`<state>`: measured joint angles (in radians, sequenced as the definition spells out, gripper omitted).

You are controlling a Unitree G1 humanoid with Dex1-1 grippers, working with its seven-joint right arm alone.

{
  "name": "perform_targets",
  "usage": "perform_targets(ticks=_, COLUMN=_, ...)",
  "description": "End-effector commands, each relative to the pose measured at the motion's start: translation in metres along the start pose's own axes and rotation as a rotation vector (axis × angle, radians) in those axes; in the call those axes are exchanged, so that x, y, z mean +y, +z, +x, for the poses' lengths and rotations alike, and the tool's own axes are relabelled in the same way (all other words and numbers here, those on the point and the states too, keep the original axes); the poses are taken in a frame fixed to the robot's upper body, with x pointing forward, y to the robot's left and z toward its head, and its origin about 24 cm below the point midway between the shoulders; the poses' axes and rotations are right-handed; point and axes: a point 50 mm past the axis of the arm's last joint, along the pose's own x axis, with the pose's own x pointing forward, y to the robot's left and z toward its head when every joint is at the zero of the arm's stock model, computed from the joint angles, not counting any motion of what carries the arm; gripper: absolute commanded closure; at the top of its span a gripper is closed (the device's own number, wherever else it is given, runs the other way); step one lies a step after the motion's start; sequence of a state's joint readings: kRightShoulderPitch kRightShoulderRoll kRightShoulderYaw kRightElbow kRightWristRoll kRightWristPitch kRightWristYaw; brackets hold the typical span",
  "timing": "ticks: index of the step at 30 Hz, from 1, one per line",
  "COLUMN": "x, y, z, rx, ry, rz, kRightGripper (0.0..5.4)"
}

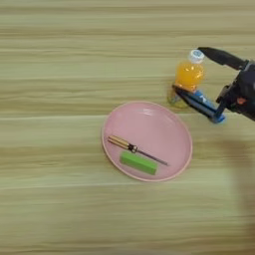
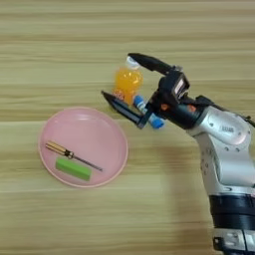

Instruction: Move the objects on the table

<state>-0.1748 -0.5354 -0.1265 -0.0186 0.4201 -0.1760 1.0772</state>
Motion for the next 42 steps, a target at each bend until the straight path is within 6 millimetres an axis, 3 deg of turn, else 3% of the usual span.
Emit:
perform_targets(ticks=1, x=0.012, y=0.008, z=0.001, rx=0.056, ry=0.153, rz=-0.016, kRightGripper=0.04)
perform_targets(ticks=9, x=0.033, y=-0.01, z=-0.002, rx=0.178, ry=0.295, rz=0.058, kRightGripper=0.04)
perform_targets(ticks=28, x=0.059, y=-0.041, z=0.002, rx=0.338, ry=0.417, rz=0.096, kRightGripper=0.04)
perform_targets(ticks=42, x=0.07, y=-0.052, z=0.01, rx=0.343, ry=0.459, rz=0.136, kRightGripper=1.45)
